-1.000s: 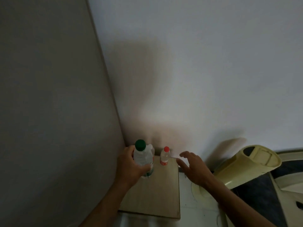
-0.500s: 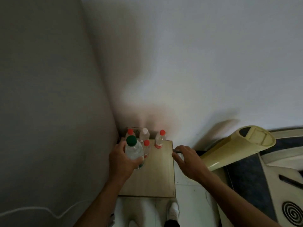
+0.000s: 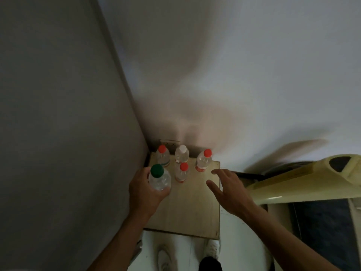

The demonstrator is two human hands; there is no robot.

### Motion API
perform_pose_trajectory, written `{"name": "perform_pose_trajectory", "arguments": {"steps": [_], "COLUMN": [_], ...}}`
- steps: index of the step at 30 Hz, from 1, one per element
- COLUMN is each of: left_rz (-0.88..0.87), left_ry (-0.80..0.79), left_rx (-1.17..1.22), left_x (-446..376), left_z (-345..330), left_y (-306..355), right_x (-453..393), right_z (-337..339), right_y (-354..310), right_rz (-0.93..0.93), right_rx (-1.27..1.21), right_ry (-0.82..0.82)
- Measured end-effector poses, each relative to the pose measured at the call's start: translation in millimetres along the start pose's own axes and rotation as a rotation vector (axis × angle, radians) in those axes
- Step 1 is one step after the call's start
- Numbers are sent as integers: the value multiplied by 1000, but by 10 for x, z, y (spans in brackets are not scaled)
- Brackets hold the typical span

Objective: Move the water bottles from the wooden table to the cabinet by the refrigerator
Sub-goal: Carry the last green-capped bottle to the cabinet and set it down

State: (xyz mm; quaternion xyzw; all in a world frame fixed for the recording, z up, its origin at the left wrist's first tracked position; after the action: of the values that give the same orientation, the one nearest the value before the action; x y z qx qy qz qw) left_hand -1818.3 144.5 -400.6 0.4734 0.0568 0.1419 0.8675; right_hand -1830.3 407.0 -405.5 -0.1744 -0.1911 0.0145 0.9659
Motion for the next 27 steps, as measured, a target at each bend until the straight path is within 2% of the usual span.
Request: {"name": "perform_pose_trajectory", "arguments": {"steps": [7, 27], "left_rz": [30, -11], "left_ry": [52, -6], "left_rx": [-20, -70], "left_x": [-298, -556], "left_z": [-274, -1063], "left_y": [-450, -1325], "right_x": [-370, -738], "right_z": [-288, -993], "right_y": [125, 472], "right_rz": [2, -62], "right_rx": [-13, -56], "right_ry": [8, 3]}}
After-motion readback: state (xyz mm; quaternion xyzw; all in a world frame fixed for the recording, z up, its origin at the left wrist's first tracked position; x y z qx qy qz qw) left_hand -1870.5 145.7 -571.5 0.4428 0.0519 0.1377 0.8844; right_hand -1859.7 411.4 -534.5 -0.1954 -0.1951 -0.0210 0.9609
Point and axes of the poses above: each hand's wrist, its own x-axis away from the middle knuckle, its own z-axis out of the back of the hand, y = z × x, the point moved 6 cm from there along -x, towards the middle knuckle, and after that the axes turned 5 degrees about x, right-handed, at the moved point
